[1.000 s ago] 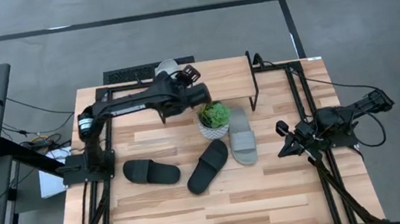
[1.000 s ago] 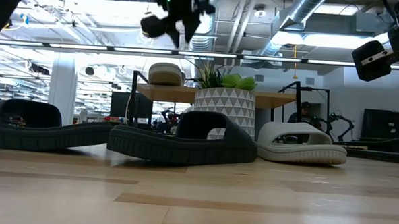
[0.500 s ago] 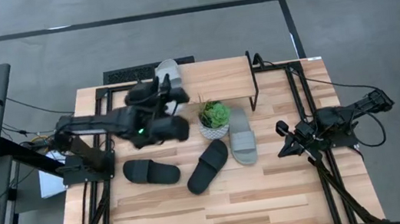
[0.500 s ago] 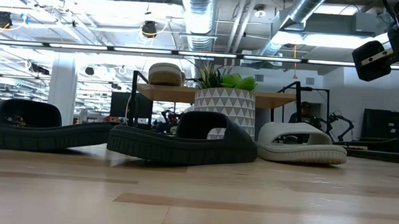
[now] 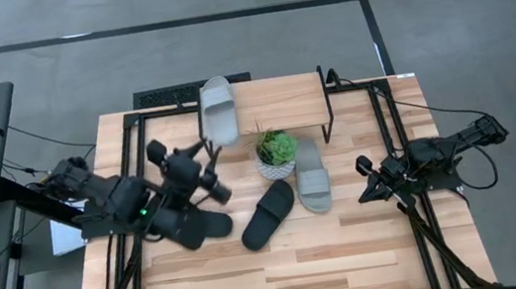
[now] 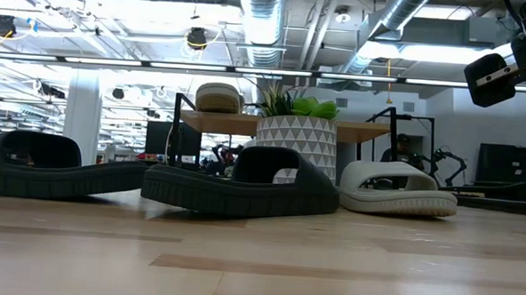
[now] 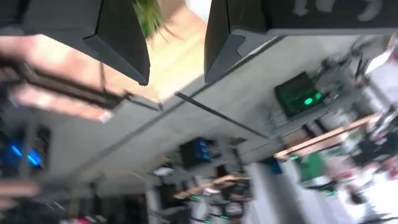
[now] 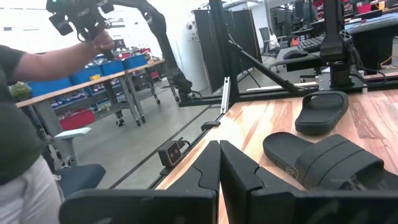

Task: Pick and place slides into the shelf
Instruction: Put the gray slide on the shelf

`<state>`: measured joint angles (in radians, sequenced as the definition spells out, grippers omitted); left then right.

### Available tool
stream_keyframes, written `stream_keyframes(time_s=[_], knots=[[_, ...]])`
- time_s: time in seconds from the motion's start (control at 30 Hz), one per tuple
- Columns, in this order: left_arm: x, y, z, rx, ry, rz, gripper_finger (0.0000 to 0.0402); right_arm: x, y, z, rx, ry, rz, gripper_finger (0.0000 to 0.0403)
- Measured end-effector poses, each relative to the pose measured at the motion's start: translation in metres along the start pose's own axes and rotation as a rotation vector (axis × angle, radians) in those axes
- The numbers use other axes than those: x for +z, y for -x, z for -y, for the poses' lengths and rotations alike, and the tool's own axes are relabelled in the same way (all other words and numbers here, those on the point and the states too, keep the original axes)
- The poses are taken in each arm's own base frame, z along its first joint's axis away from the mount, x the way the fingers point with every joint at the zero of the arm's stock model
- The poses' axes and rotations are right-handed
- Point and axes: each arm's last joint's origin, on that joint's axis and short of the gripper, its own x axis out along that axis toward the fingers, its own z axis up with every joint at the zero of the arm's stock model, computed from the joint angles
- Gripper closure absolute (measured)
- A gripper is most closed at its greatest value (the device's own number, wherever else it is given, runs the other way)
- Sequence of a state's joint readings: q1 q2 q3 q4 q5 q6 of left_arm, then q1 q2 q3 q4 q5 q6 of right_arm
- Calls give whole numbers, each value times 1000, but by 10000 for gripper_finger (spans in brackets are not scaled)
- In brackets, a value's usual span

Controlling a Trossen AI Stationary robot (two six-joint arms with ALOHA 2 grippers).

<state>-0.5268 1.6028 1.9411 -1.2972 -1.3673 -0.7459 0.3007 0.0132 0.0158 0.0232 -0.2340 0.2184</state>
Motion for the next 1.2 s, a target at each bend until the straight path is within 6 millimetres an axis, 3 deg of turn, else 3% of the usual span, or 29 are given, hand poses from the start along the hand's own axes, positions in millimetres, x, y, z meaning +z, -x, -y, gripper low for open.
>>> stream_keyframes(time_s=[0.33,0.57,0.7,1.0,1.2], knots=[[-21,41,-7,-141,-143,-45,260,0,0,1,-19,39,3,403],[-42,57,-12,-164,-222,22,260,3,0,1,-53,1,41,403],[-69,57,-20,-173,-164,13,260,10,1,-1,-26,-195,114,403],[-139,55,-45,-186,-8,55,260,32,6,0,-128,-344,422,403],[-168,55,-69,-241,139,110,260,41,11,3,-250,-447,594,403]])
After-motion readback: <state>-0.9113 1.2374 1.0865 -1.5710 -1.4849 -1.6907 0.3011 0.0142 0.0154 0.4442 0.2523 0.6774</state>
